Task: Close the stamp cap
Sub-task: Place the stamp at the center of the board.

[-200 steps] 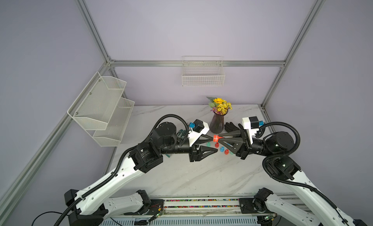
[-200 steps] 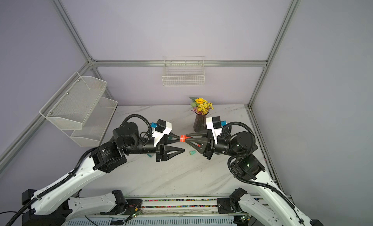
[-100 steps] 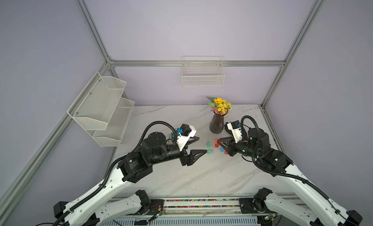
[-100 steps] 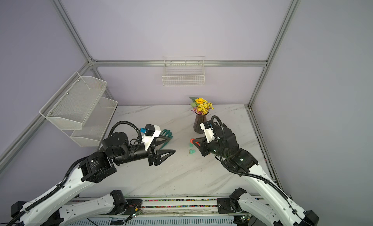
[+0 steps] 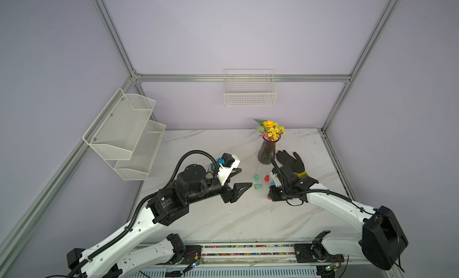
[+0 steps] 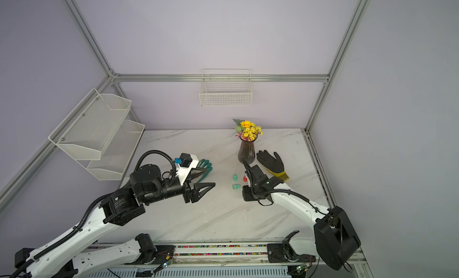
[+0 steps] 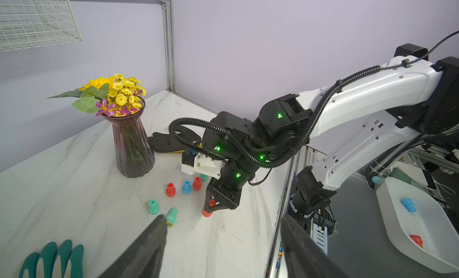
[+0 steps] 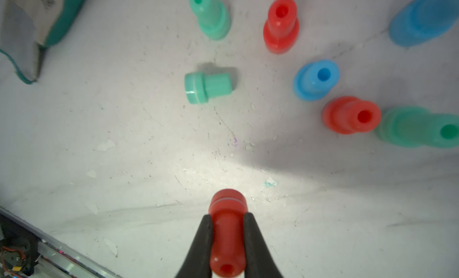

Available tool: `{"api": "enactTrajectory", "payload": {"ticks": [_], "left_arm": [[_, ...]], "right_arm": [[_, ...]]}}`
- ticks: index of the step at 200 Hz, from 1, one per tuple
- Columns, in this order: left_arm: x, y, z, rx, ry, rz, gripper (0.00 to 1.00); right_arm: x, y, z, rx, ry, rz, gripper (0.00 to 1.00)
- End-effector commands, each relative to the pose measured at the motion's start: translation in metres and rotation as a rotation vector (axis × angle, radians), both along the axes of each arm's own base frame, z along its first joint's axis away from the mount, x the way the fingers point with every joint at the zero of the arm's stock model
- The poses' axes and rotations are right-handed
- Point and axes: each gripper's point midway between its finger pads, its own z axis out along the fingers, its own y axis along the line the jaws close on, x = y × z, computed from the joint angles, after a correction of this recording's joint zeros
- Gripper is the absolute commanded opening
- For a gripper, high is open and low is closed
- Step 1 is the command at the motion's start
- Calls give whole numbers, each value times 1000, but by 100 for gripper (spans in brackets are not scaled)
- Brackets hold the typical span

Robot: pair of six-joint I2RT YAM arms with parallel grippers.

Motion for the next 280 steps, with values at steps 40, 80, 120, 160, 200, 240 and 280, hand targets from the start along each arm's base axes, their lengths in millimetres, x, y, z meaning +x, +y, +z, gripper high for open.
{"api": "enactTrajectory", "payload": {"ticks": [40,80,120,160,200,240,280], "left_arm": [[3,12,12,-39,-26,45,73],[4,13,11,-33,-25,49,73],[4,18,10,-28,-23,55,73],[3,20,10,-23,-19,54,73],[5,26,6,-19,-15,81,73],[6,27,9,-35,-17,91,74],[10,36,11,-37,-24,144,73]], "right_arm": [[-5,-14,-41,-205,84,-21,0],[-22,-28,-69,-406,207,19,0],[-52,-35,-102,-477,370,53,0],[-59,-34,-112,-537,443,108,0],[-54,-35,-113,-549,420,109,0],[-17,-17,-90,-511,278,87,20],[5,1,-57,-437,180,59,42]]}}
